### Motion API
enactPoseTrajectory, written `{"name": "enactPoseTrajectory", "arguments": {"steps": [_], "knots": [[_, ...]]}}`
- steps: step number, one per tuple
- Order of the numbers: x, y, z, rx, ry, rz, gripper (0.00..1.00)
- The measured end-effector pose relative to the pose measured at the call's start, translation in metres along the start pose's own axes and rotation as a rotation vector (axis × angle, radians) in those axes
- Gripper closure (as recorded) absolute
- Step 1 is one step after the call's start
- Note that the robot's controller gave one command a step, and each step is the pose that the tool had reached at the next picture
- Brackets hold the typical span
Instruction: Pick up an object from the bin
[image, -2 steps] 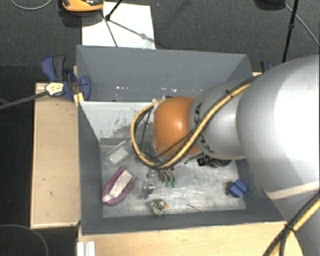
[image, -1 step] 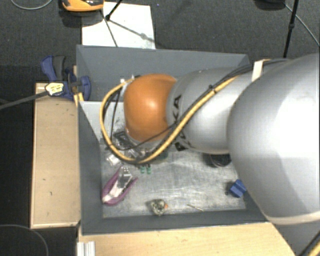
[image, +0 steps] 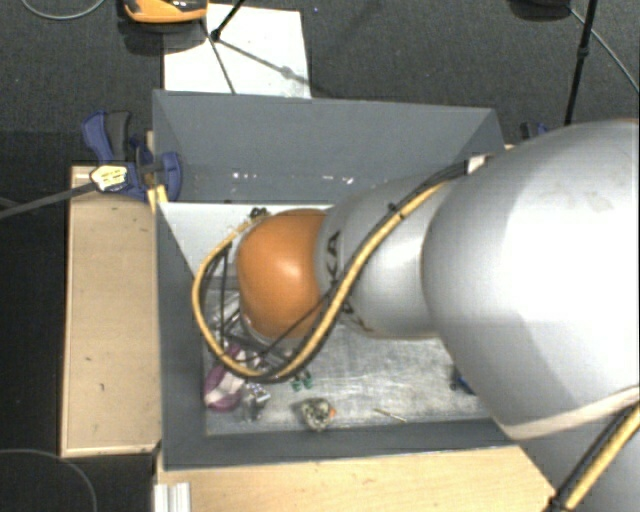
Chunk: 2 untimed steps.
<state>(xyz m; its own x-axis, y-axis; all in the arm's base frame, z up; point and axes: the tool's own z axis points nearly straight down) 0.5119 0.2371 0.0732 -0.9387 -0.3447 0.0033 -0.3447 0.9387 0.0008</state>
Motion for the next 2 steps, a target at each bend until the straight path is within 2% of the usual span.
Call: {"name": "enactPoseTrajectory", "arguments": {"steps": [1, 2], "knots": [[-0.001, -0.001, -0.001, 0.0, -0.003, 0.006, 1.0], [-0.005, -0.01, -0.159, 0.002, -0.012, -0.266, 1.0]]}}
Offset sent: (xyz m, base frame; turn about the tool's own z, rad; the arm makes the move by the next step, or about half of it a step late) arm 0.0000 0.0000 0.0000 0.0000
